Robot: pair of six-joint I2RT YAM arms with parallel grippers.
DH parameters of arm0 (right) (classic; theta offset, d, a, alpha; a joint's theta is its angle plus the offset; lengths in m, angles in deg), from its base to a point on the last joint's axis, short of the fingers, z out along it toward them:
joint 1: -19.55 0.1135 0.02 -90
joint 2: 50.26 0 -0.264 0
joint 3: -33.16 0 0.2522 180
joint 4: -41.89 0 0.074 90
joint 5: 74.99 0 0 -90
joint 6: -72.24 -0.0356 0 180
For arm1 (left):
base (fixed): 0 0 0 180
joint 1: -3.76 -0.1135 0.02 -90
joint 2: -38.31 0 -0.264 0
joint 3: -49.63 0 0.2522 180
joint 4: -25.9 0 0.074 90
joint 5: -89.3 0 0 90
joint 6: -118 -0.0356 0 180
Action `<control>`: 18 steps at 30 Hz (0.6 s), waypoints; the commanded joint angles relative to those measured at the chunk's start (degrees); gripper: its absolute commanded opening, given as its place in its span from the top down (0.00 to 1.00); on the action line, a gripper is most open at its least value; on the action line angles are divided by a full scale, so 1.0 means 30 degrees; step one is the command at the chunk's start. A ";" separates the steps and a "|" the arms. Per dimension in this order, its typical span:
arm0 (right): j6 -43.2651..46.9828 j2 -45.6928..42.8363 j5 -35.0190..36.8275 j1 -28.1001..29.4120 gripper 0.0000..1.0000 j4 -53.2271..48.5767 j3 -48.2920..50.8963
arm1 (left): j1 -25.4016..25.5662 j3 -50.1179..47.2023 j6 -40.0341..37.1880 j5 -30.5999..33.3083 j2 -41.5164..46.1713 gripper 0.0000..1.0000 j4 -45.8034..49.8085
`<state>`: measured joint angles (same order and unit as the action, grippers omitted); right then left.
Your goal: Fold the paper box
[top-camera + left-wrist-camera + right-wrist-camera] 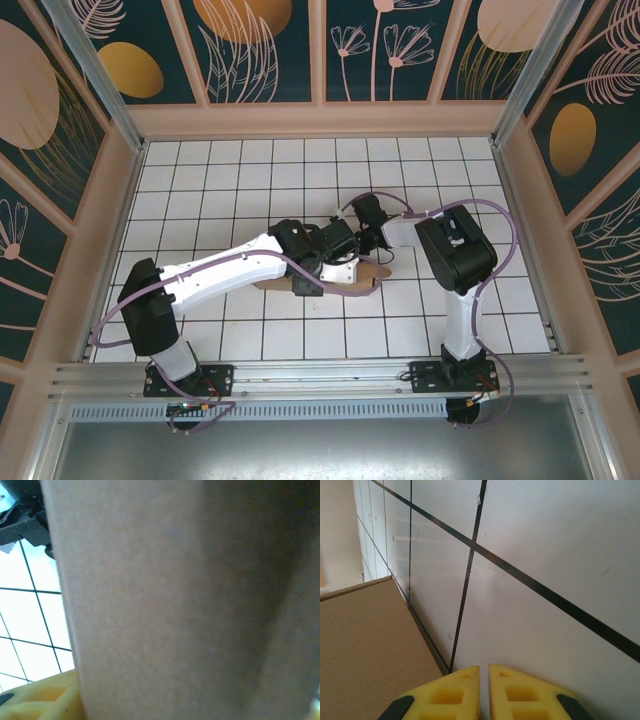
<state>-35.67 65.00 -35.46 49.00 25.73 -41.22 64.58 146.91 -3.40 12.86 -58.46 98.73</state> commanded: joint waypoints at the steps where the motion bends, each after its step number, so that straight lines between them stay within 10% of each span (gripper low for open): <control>1: 0.0241 0.0153 -0.0089 0.0071 0.84 0.0173 0.0309 | 0.0059 0.0305 -0.0285 0.0811 -0.0251 0.34 -0.0968; 18: -0.0852 -0.4261 0.1524 -0.1713 0.61 0.1178 0.1775 | 0.0060 -0.3665 -0.0547 0.2084 0.2501 0.24 -0.6182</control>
<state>-37.77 56.37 -32.64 43.93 28.38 -37.07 64.58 138.96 -4.95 18.54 -52.91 83.89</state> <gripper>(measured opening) 0.392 0.764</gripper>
